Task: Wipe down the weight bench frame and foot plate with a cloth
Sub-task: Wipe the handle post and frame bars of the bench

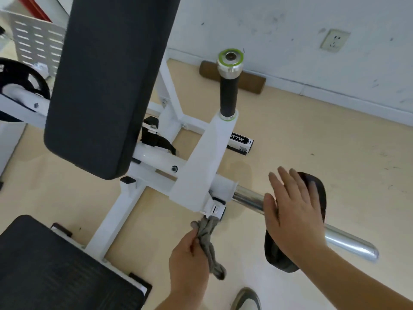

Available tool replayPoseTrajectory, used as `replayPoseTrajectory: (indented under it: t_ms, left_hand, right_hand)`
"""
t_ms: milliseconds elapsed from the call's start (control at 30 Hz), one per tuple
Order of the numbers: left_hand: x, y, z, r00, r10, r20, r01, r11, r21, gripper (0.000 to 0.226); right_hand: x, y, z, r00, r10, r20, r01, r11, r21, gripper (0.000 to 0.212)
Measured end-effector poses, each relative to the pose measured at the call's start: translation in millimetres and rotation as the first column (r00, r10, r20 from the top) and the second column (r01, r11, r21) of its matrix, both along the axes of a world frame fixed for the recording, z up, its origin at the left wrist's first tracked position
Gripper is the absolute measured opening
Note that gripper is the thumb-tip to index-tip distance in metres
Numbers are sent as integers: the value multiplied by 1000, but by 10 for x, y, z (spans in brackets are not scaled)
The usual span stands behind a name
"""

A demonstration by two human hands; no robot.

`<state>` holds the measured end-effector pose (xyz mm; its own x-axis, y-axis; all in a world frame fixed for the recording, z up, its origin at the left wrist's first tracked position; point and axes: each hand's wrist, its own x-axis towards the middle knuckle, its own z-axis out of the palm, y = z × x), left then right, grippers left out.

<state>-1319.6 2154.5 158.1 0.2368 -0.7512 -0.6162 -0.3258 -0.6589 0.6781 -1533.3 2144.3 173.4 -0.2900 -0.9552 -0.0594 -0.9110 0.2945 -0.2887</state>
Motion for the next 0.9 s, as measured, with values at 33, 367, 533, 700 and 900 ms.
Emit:
replayPoseTrajectory:
  t_ms: [33,367,533,700,900]
  left_hand:
    - [70,-29,18,997,73,-18,-73,997,-2,37]
    - [245,-262,378,837,299,-457,-410,898,-162,33]
    - [35,-339,192,814,161,-558,-370,884,-286,43]
    - [-232,-462,-258,780,87,-620,-450,765,-460,40]
    - [-470,-589,-1034,795,211,-568,-575,562,-595,50]
  right_hand:
    - [155,2,64,990,101,99,-96,994,-54,56]
    - [1076,-706,246,902,431,-34,-432,894,-122,61]
    - [1136,-756,3,927,375,-26,-359,862,-358,54]
    - [1145,-761,-88,928,371,-32,-337,800,-497,54]
    - [1141,-816,-286,933,361,-19,-281,693,-664,53]
